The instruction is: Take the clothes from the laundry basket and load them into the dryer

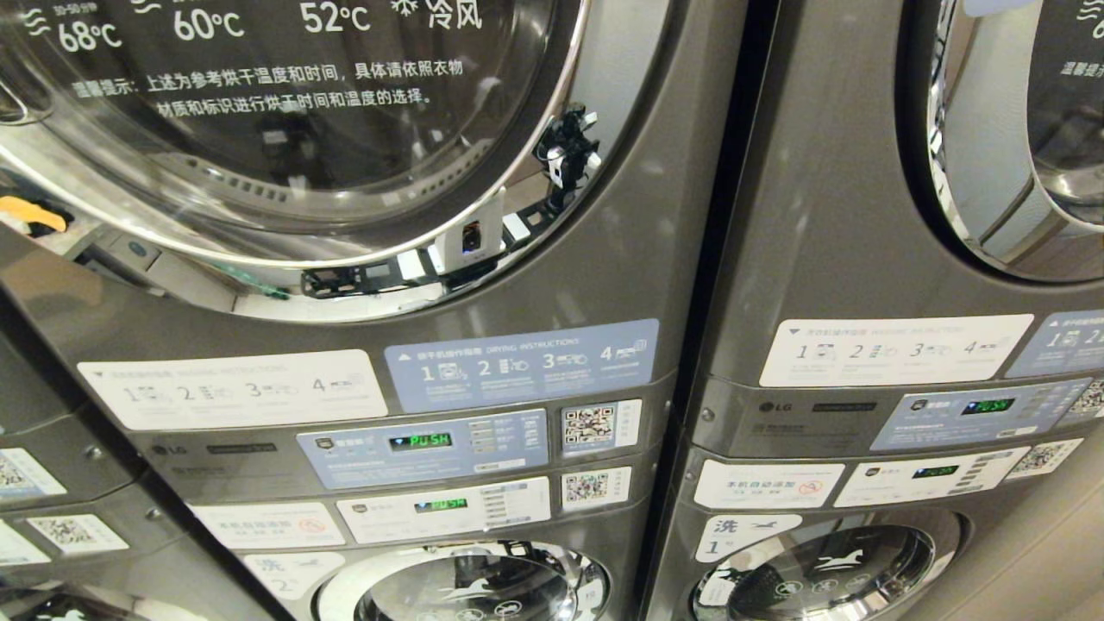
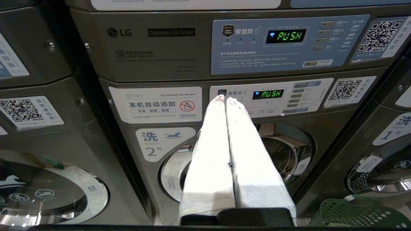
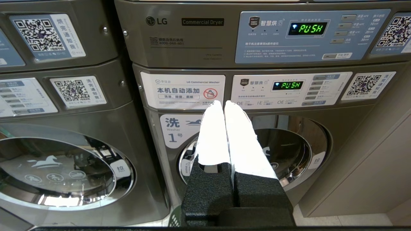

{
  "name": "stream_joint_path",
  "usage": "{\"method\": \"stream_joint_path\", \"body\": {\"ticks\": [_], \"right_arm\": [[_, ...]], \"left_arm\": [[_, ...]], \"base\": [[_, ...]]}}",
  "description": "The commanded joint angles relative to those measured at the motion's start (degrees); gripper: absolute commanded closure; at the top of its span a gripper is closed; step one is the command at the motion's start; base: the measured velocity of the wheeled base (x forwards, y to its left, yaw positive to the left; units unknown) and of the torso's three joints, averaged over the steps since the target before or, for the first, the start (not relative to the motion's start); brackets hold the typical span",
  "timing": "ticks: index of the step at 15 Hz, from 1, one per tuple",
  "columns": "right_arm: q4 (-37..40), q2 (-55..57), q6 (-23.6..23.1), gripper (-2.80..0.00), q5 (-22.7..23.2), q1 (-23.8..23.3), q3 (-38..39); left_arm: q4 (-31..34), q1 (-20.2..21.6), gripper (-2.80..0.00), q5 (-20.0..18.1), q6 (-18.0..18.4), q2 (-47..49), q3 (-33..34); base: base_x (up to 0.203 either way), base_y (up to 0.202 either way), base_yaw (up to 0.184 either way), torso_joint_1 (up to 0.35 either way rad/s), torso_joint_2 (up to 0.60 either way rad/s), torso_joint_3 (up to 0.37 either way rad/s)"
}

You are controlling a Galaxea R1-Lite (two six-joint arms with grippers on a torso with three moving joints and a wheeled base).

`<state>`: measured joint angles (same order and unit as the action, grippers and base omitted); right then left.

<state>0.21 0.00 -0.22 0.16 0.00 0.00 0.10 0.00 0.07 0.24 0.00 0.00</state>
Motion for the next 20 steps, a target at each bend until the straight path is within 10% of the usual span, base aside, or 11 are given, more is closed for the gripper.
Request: {"method": "stream_joint_path", "body": {"ticks": [1, 20], "right_arm": [[0.0, 0.0, 0.0, 0.0, 0.0, 0.0, 0.0], [0.0, 0.0, 0.0, 0.0, 0.1, 0.0, 0.0]], "left_arm": [[0.0, 0.0, 0.0, 0.0, 0.0, 0.0, 0.1], [0.0, 0.0, 0.0, 0.0, 0.0, 0.0, 0.1]], "base": [[0.0, 0.0, 0.0, 0.0, 0.0, 0.0], [0.0, 0.0, 0.0, 0.0, 0.0, 0.0]]}}
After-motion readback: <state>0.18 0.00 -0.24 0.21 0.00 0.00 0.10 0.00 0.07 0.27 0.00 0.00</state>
